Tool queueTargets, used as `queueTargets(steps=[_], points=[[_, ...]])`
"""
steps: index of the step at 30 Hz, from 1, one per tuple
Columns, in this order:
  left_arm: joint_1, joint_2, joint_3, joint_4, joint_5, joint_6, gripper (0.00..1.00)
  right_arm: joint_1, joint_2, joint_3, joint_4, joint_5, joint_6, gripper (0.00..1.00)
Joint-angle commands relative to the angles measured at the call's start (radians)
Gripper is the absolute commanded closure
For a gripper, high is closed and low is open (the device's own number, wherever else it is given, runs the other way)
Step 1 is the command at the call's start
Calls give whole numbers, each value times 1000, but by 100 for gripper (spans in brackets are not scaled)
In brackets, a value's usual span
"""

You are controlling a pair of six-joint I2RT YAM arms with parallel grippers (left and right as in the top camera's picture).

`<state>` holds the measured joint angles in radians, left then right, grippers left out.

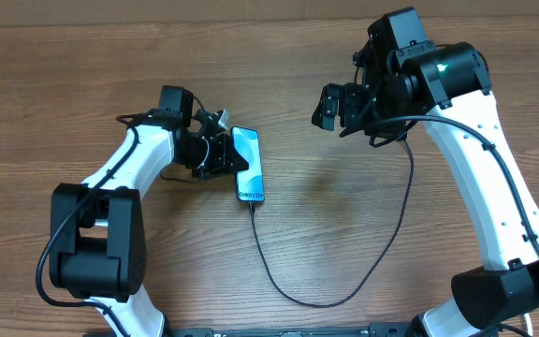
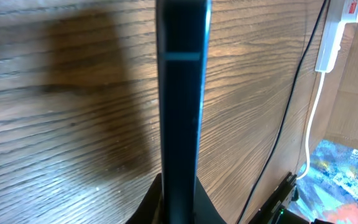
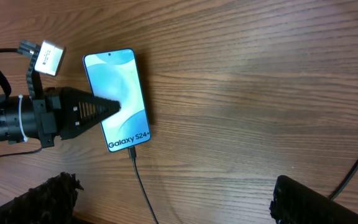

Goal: Plug charger to phone and switch on socket
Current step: 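Lower the phone flat onto the table with the left gripper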

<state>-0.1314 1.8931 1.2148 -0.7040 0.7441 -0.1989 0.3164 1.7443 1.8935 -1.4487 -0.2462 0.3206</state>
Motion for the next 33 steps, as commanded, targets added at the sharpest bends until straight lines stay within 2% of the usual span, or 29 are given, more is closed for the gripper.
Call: queueTargets(steps=[1, 14, 16, 23, 27, 33], points=[[-11, 17, -6, 10, 30, -12, 92, 0, 4, -23, 8, 9, -7, 0], [-14, 117, -6, 9, 32, -11, 92, 0, 8, -23, 6, 9, -6, 0], [-14, 124, -6, 10, 29, -7, 90, 2, 9, -23, 4, 8, -1, 0], [-13, 126, -6, 2, -93, -7, 63, 2, 9, -23, -1, 9, 1, 0], [-13, 126, -6, -3, -139, -7, 57, 2, 9, -23, -1, 9, 1, 0], [-12, 126, -6, -10, -198, -7, 33, 2, 9, -23, -7, 44, 1, 0]])
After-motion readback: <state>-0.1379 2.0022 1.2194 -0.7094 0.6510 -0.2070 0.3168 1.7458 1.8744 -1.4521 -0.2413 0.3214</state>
